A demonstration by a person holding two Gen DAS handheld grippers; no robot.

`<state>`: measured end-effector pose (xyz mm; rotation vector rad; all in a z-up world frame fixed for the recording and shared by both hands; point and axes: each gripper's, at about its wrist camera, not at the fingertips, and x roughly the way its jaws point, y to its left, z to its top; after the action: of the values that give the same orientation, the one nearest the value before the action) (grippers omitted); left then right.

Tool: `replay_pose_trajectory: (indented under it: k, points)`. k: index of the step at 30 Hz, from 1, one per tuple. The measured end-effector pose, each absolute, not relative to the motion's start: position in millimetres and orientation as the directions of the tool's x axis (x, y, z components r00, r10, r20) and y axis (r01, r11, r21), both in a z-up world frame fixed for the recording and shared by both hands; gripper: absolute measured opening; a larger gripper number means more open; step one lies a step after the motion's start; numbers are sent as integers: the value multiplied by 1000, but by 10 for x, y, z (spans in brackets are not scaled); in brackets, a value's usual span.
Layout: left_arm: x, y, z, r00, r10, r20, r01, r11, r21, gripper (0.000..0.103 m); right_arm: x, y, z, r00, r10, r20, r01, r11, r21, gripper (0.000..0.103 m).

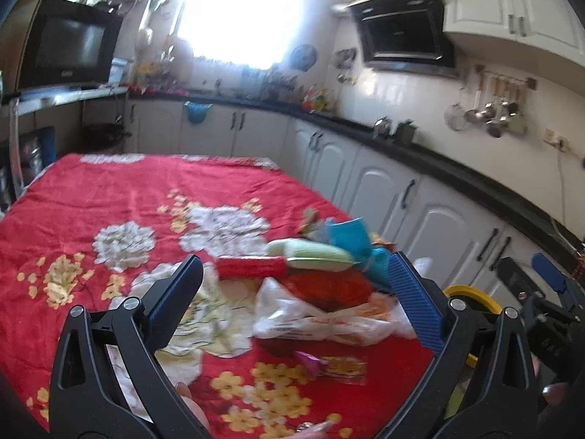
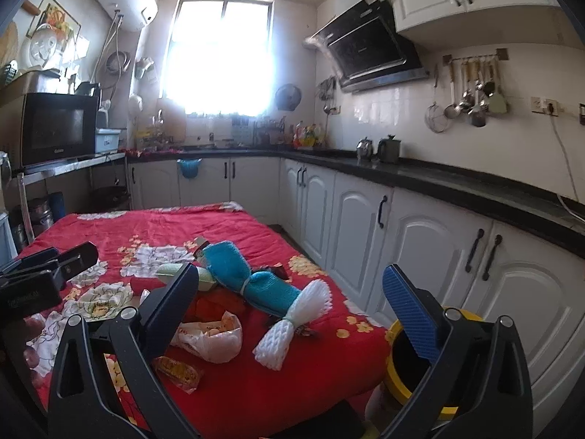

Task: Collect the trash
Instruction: 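Move both tools toward the pile of trash on the red table, then grasp the white mesh net with the right tool while the left tool grasps the red tube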

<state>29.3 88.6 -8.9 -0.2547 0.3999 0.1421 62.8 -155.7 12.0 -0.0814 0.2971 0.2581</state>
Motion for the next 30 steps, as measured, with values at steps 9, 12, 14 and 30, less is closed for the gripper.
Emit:
replay_pose_trajectory:
  k: [9, 12, 14, 30]
  points:
    - [832, 1373, -247, 837, 69, -543, -165, 978, -130, 93, 1039, -1457, -59, 883, 255, -394, -280, 960, -5, 98]
    - [1040, 1500, -306, 822, 53, -567, -115, 991, -75, 93, 1208, -1500, -164, 856, 251, -452, -269, 963, 25, 98]
    - [1193, 1602, -366, 813, 40, -581, -81, 996, -44, 93, 1322, -1525, -255, 837, 235, -495, -249, 968, 40, 98]
    - [2014, 1703, -766, 695, -177, -697, 285, 957, 42, 93, 1966, -1337, -887, 657, 236, -716, -210, 969, 126, 55]
